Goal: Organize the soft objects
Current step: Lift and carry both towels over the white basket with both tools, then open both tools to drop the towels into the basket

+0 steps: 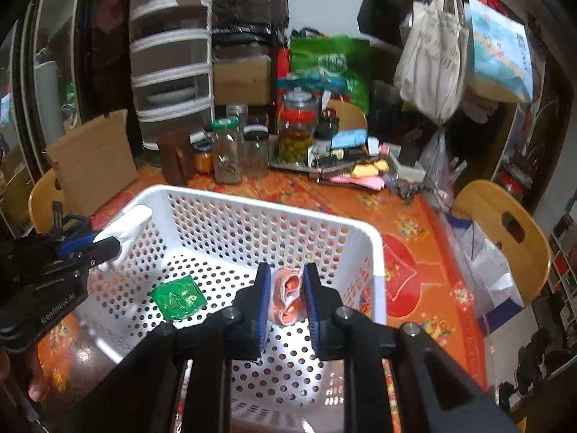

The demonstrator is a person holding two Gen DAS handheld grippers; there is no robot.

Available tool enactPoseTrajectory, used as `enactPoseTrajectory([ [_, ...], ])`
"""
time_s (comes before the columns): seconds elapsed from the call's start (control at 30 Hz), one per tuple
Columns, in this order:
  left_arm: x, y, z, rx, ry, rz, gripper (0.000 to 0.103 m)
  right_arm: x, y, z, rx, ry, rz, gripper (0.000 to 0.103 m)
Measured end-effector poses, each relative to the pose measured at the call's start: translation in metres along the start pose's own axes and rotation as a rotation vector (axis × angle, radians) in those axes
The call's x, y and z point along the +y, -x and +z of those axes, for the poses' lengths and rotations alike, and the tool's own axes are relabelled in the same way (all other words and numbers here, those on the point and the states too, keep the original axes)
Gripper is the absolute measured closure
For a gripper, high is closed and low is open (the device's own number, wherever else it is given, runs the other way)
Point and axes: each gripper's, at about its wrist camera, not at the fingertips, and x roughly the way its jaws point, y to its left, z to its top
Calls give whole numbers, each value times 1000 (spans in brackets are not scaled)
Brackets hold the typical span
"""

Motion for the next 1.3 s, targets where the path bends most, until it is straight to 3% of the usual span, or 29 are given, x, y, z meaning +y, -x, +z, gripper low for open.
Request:
enactPoseTrajectory([
  [0.27,-3,-34,-10,67,6,14,90,-1,-42,-13,106,-25,-43,86],
  [0.6,-6,-55,-19,107,9,4,90,-6,-58,-24,146,-30,-61,86],
  [0.7,-8,-56,-21,106,5,-14,85,-7,-57,-23,139,-33,-54,85],
  [0.9,-12,-46,-21,77,-1,-58,65,-8,-51,-26,124,-56,-32,84],
  [1.0,-16,-36,-20,46,-16,-58,49,-9,-44,-25,108,-60,-21,72],
  [1.07,-18,-28,-19,23,-20,-62,35,-11,-37,-24,87,-64,-26,59],
  [1.2,-16,-10,-19,-14,-11,-76,24,-12,-25,-23,67,-61,-28,48],
  [1.3,-14,8,-23,-46,-9,-66,11,-11,-14,-24,49,-58,-27,39],
])
